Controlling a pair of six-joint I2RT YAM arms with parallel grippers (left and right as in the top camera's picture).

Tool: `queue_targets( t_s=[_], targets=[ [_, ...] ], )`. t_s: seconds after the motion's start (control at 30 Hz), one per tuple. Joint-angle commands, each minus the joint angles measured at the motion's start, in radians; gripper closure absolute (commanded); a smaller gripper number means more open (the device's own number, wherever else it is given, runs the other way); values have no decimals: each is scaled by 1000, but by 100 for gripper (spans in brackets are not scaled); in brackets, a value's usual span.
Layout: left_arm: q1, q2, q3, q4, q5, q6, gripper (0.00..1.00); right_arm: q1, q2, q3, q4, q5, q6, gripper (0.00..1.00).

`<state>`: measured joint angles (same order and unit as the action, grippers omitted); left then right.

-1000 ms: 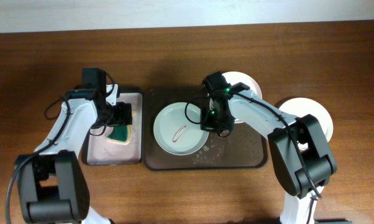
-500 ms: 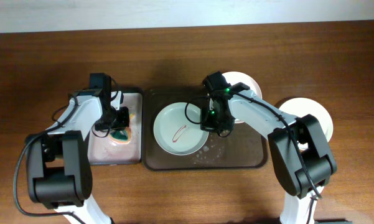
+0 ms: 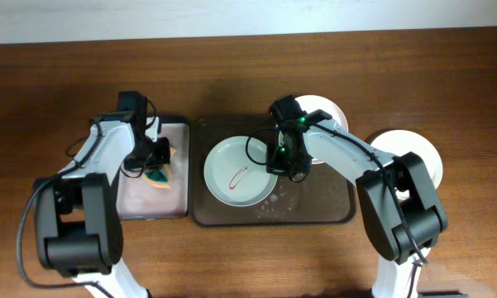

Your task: Clean dirty plates on tray and stack at the side

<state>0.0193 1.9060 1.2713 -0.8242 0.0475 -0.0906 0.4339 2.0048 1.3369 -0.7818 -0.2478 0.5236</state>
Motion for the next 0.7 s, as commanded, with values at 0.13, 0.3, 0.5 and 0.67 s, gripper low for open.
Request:
queue_targets(
  t_s=[0.13, 0.3, 0.5, 0.67],
  targets=[
    [-14, -247, 20, 28, -167, -134, 100, 6, -1, -4, 0, 17, 5, 96],
    [-129, -346, -53, 55, -361, -206, 100, 6, -1, -4, 0, 17, 5, 96],
    [-209, -443, -130, 75, -502, -349, 100, 6, -1, -4, 0, 17, 5, 96],
    [-209, -442, -145, 75, -509, -391, 100, 6, -1, -4, -4, 17, 5, 96]
  ],
)
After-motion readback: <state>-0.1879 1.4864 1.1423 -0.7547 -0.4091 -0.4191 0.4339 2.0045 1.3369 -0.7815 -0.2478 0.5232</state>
